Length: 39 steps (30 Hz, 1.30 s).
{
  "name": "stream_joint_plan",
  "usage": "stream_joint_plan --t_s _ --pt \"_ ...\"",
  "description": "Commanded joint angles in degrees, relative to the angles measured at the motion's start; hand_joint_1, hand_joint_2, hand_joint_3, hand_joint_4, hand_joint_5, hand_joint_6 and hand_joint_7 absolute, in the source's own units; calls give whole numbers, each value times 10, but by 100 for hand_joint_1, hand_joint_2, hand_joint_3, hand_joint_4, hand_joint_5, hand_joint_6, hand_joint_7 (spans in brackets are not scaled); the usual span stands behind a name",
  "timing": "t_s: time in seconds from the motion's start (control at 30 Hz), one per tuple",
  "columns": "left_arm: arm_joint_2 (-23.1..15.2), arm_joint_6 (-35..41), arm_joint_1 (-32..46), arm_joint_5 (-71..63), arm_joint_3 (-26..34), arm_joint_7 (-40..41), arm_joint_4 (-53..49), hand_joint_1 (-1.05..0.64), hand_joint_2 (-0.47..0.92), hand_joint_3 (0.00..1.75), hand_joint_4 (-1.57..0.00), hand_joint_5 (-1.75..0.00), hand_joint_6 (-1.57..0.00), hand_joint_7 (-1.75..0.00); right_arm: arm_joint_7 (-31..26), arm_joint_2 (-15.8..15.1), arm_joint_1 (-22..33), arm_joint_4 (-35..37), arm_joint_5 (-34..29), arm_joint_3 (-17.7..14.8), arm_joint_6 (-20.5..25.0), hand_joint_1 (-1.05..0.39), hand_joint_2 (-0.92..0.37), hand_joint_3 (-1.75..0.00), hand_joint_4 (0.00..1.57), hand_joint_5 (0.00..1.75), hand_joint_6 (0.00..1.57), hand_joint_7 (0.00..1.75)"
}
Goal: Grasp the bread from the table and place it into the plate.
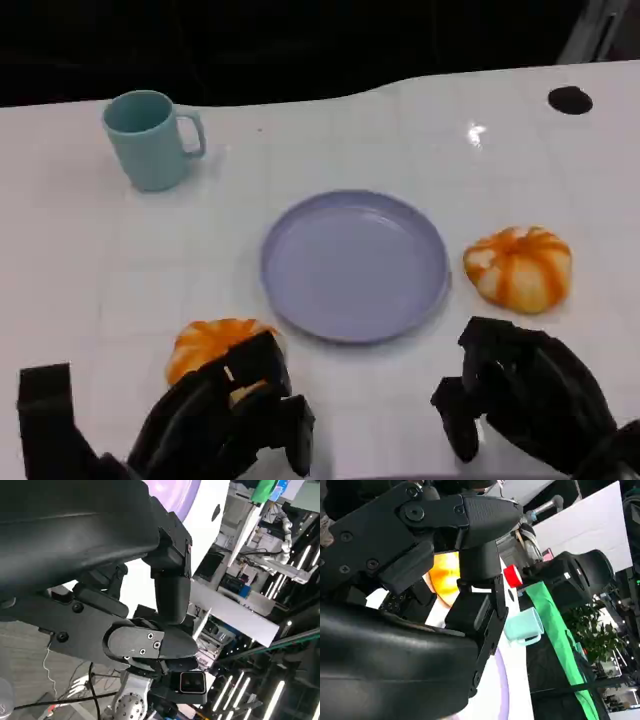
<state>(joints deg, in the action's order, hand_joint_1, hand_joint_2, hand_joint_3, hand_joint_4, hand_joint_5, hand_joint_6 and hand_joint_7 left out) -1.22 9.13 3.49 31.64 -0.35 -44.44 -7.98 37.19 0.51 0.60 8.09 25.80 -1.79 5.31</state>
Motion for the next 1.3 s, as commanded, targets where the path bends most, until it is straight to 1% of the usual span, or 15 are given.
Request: stream_joint_plan --t_s 0.03,0.4,0.93,1.07,1.3 --pt "-7 0 4 -2 2 -4 5 -64 92 28 -75 -175 -46 -175 1 -7 -2 1 7 -5 6 -99 -60 -57 124 152 110 133" --pt "-8 9 5 0 3 -1 9 -64 92 27 -75 -175 -47 -175 0 -9 -1 -3 3 -3 7 -99 -61 -57 124 153 110 133" --pt "-5 0 2 2 6 -8 4 -64 92 28 -75 -175 -46 -175 0 -9 2 -8 7 -3 13 -97 -60 -59 124 152 110 133" --pt "-2 2 2 4 10 -1 7 -65 92 27 -75 -175 -47 -172 3 -8 0 -4 5 -4 6 -97 -61 -59 124 152 109 133" --pt "1 -15 1 2 15 -6 10 -65 92 31 -74 -175 -46 -170 5 -10 0 -4 5 -4 7 -98 -61 -58 123 153 109 134"
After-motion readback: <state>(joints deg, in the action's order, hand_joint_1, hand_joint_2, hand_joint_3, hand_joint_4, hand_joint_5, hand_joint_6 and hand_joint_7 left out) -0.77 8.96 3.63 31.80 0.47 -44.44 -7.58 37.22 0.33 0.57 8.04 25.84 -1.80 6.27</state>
